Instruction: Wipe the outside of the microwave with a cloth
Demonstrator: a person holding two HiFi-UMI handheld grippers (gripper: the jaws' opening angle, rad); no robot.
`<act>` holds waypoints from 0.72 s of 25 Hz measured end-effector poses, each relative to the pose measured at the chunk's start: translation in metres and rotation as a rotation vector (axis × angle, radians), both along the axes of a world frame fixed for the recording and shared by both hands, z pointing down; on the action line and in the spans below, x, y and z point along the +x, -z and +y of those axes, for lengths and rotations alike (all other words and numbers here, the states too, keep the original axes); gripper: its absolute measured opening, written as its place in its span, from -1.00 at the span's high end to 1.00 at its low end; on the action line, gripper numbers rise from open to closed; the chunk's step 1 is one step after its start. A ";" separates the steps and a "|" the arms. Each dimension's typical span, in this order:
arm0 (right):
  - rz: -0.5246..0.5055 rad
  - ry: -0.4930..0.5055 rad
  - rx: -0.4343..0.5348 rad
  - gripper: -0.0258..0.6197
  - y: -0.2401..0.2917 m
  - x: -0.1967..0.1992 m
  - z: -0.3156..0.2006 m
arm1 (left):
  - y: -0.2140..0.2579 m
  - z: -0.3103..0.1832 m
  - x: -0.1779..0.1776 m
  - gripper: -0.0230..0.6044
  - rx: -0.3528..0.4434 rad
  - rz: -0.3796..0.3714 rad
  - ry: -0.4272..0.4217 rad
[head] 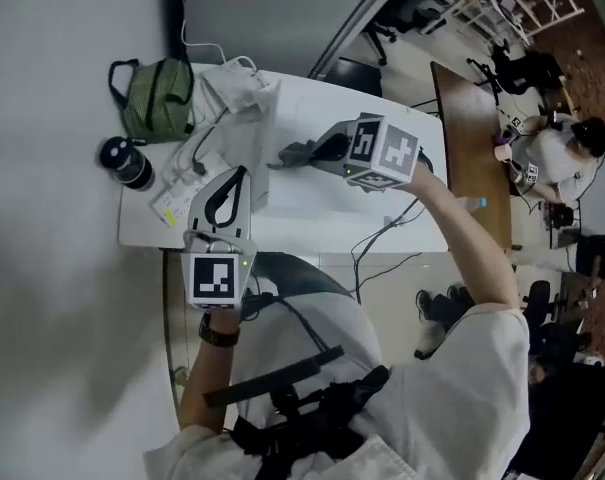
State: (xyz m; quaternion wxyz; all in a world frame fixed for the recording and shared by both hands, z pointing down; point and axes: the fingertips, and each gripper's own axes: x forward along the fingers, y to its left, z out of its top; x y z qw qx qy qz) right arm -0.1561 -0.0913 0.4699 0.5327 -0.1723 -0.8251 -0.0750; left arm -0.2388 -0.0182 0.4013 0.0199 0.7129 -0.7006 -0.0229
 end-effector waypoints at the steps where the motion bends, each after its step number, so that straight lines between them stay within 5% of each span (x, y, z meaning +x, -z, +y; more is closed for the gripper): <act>1: -0.016 -0.067 0.046 0.86 0.012 0.033 -0.026 | 0.008 -0.011 0.020 0.84 0.017 -0.019 -0.038; 9: -0.102 -0.496 0.458 0.86 0.056 0.305 -0.246 | 0.013 -0.119 0.192 0.84 -0.049 -0.092 -0.175; 13: -0.140 -0.521 0.645 0.86 0.040 0.408 -0.335 | 0.011 -0.199 0.288 0.84 -0.086 -0.066 -0.189; 18: -0.050 -0.358 0.622 0.86 -0.045 0.477 -0.364 | 0.006 -0.281 0.412 0.84 -0.131 -0.128 -0.191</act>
